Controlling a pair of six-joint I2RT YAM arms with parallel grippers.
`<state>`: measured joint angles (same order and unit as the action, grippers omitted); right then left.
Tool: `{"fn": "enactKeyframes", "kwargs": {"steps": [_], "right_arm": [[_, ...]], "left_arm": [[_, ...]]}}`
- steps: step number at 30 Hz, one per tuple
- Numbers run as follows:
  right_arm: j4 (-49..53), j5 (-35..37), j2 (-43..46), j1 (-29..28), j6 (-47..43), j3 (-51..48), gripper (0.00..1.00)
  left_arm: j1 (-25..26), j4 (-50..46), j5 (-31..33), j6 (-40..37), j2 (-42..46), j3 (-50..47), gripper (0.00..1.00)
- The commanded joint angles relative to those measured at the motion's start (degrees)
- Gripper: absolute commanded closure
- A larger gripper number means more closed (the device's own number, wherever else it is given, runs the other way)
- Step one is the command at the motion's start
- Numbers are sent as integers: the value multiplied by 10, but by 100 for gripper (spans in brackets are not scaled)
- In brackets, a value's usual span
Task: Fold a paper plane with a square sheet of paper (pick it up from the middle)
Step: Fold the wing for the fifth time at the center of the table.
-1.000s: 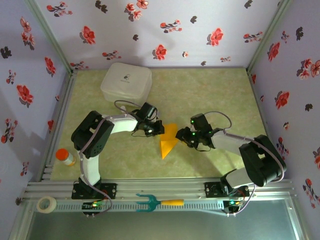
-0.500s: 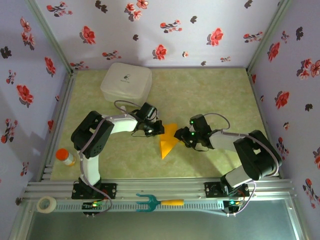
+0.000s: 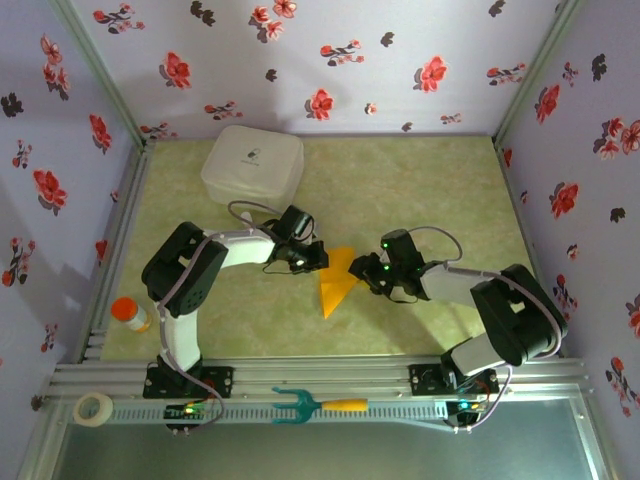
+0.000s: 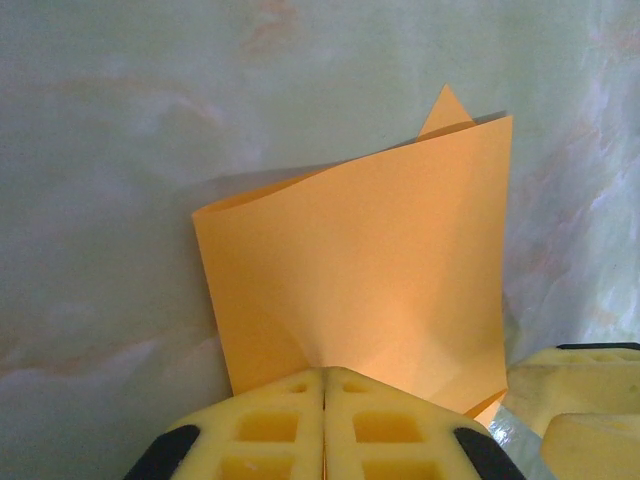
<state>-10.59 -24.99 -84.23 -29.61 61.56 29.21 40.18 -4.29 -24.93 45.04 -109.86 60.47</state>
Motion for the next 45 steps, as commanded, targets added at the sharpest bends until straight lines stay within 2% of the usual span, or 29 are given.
{"fn": "enactKeyframes", "kwargs": {"steps": [1,11,21,30,45], "right_arm": [[-52,-21,-8,5,15,-8,58],[-64,-43,-20,14,4,-2,58],[-59,-108,-70,35,-45,43,67],[-86,-158,-108,47,-68,54,70],[-74,-192,-150,77,-100,81,79]], "left_arm": [[1,-18,2,3,10,-12,92],[1,-16,2,4,11,-13,92],[1,-20,3,3,10,-10,92],[1,-20,2,5,6,-7,92],[1,-26,1,1,6,-2,92]]}}
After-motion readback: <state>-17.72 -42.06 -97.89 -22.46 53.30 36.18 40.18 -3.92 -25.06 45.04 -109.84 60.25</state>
